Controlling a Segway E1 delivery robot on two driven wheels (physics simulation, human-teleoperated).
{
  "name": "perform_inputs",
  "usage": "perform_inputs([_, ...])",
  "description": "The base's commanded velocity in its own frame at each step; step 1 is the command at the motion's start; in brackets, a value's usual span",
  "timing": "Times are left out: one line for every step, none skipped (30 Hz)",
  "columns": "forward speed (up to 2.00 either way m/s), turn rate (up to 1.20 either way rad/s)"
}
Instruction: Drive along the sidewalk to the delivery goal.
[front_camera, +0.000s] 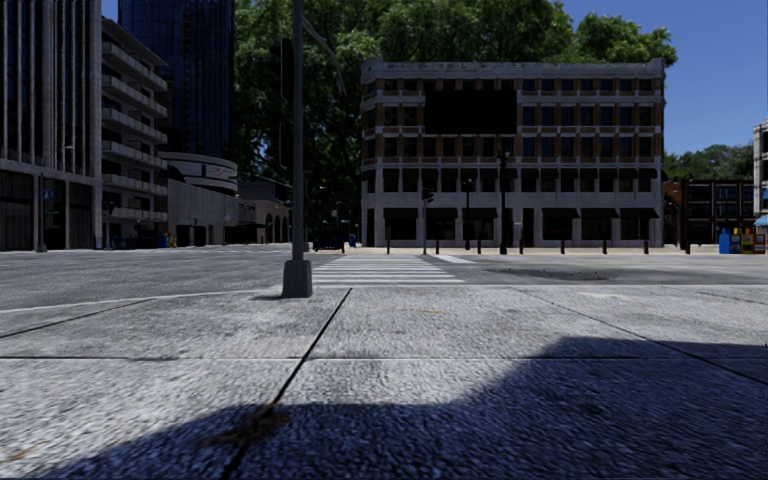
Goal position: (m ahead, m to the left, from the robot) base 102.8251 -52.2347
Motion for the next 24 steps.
perform_inputs([2.0, 0.0])
perform_inputs([2.0, 0.0])
perform_inputs([2.0, 0.0])
perform_inputs([2.0, 0.0])
perform_inputs([2.0, 0.0])
perform_inputs([2.0, 0.0])
perform_inputs([2.0, 0.0])
perform_inputs([2.0, 0.0])
perform_inputs([2.0, 0.0])
perform_inputs([2.0, 0.0])
perform_inputs([2.0, 0.0])
perform_inputs([2.0, 0.0])
perform_inputs([2.0, 0.0])
perform_inputs([2.0, 0.0])
perform_inputs([2.0, 0.0])
perform_inputs([2.0, 0.0])
perform_inputs([2.0, 0.0])
perform_inputs([2.0, 0.0])
perform_inputs([2.0, 0.0])
perform_inputs([2.0, 0.0])
perform_inputs([2.0, 0.0])
perform_inputs([2.0, 0.0])
perform_inputs([2.0, 0.0])
perform_inputs([2.0, 0.0])
